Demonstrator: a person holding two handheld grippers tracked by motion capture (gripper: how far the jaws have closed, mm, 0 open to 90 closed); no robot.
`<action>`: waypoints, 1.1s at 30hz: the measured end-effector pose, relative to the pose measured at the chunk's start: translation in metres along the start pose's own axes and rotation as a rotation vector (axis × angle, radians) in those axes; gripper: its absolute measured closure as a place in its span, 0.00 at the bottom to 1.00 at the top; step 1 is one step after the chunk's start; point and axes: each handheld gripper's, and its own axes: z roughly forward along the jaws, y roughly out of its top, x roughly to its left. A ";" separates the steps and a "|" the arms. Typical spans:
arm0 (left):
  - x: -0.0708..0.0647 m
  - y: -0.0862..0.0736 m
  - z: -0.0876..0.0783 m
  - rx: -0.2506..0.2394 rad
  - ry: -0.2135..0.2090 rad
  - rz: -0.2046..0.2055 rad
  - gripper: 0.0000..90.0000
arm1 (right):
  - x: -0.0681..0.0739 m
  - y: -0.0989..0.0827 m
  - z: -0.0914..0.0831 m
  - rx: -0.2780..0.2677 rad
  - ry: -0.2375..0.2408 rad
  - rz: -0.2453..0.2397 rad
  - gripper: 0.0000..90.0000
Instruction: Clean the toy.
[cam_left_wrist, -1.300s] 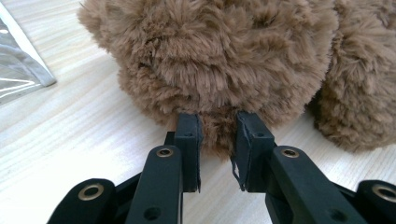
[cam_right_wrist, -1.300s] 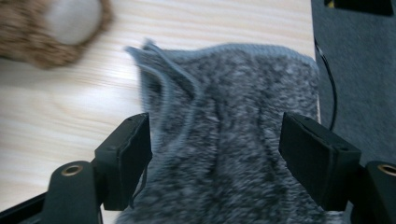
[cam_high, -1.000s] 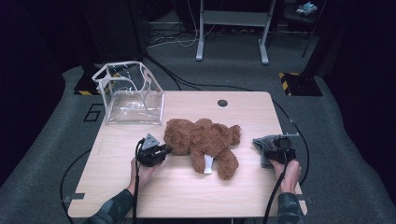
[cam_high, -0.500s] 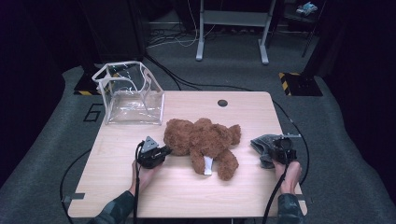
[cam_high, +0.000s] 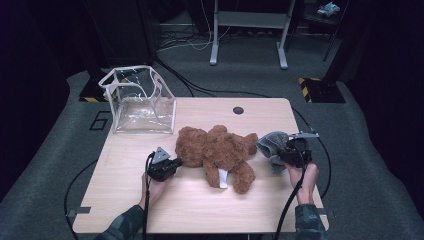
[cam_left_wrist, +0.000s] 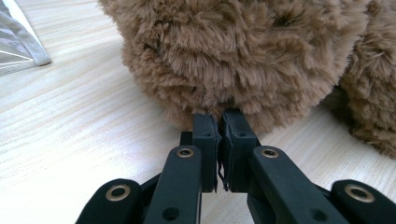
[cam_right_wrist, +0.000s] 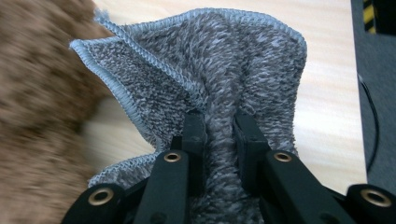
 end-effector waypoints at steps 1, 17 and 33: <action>0.000 0.000 0.000 -0.003 0.000 -0.001 0.95 | 0.003 0.004 -0.003 -0.012 0.002 -0.012 0.86; -0.007 0.002 0.004 -0.021 -0.019 0.010 0.95 | 0.078 0.055 -0.034 -0.100 0.125 -0.188 0.86; -0.009 0.002 0.003 -0.026 -0.025 0.032 0.95 | 0.153 0.082 0.003 -0.044 0.229 -0.305 0.86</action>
